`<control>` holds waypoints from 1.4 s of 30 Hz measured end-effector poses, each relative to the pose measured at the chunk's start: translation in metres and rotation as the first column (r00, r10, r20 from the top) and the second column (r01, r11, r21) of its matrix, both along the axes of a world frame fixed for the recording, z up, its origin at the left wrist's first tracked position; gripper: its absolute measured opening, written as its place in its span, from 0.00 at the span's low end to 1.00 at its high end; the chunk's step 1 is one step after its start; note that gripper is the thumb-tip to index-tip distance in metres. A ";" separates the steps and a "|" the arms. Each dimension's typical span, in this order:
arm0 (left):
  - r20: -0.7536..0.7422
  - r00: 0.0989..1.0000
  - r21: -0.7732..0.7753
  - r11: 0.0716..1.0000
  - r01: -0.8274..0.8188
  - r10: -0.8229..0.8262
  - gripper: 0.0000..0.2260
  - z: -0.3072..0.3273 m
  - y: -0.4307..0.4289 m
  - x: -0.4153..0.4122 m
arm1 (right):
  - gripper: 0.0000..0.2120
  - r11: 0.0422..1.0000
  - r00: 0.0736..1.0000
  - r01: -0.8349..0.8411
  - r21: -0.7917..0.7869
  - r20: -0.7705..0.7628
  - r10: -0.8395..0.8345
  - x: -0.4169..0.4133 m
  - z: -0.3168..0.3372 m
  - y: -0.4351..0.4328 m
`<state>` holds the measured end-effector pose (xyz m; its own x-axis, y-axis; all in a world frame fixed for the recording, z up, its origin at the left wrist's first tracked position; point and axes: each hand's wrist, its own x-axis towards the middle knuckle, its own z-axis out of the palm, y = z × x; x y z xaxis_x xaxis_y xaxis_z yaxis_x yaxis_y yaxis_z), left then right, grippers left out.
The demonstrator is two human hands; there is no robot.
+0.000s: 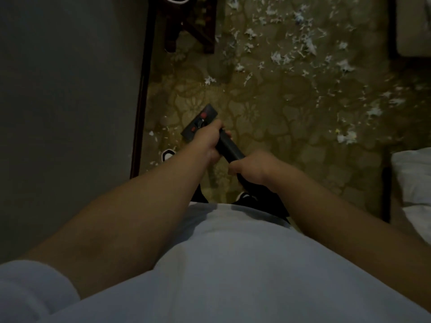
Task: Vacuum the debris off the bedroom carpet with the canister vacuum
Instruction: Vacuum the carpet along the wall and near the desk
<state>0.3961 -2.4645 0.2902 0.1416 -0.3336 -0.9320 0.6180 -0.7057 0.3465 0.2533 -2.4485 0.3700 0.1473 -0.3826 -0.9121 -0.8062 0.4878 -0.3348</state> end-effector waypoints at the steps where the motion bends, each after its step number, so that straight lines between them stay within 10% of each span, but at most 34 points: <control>1: -0.011 1.000 0.002 1.000 0.003 -0.003 0.04 0.002 0.009 -0.014 | 0.13 1.000 1.000 -0.008 0.002 -0.010 0.008 -0.015 0.003 0.008; 15: -0.055 0.993 0.044 0.994 -0.097 0.100 0.02 0.020 0.074 -0.063 | 0.14 0.997 0.998 -0.055 0.050 -0.004 0.055 -0.063 0.006 0.057; 42: -0.004 0.985 0.048 0.984 -0.171 0.172 0.05 0.009 0.087 0.202 | 0.15 0.975 0.976 -0.218 -0.048 0.015 0.219 0.200 -0.010 0.066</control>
<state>0.5982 -2.3780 0.2991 0.1850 -0.2608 -0.9475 0.7340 -0.6044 0.3097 0.4537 -2.3820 0.3600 0.2498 -0.3805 -0.8904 -0.8847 0.2841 -0.3696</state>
